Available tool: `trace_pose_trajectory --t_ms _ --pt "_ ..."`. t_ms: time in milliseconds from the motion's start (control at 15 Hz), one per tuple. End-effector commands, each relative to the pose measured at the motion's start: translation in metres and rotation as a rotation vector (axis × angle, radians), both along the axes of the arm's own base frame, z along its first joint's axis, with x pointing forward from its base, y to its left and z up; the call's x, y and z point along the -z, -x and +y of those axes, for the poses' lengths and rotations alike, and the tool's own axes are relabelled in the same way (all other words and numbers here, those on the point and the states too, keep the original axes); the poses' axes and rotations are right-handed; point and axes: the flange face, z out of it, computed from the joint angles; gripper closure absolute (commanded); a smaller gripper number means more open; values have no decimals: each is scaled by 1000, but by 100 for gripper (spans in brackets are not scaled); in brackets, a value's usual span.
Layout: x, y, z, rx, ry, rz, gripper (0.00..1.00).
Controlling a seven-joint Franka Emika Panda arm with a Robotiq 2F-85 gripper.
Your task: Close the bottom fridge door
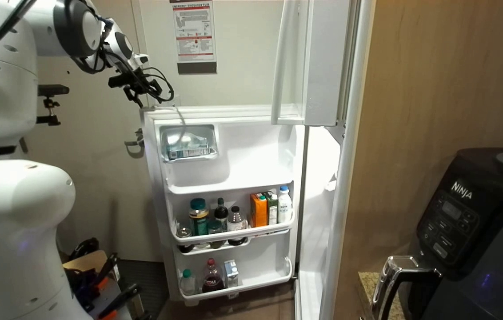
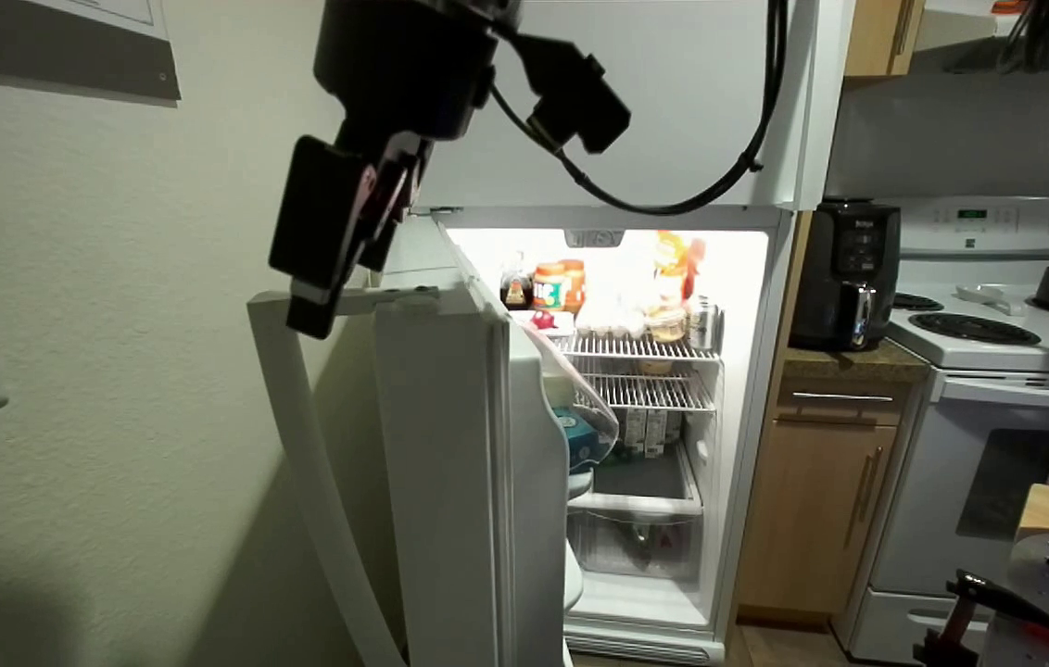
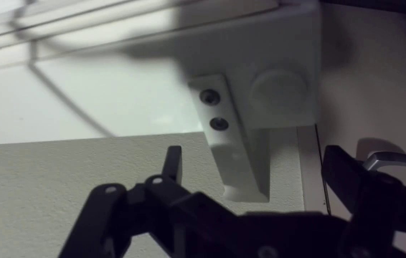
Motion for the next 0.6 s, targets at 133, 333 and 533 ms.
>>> trace_pose_trajectory --t_ms 133,333,533 --pt "-28 26 -54 9 34 17 0" --pt "-39 38 -66 -13 18 -7 0" --pt "-45 51 -67 -57 -8 -67 0"
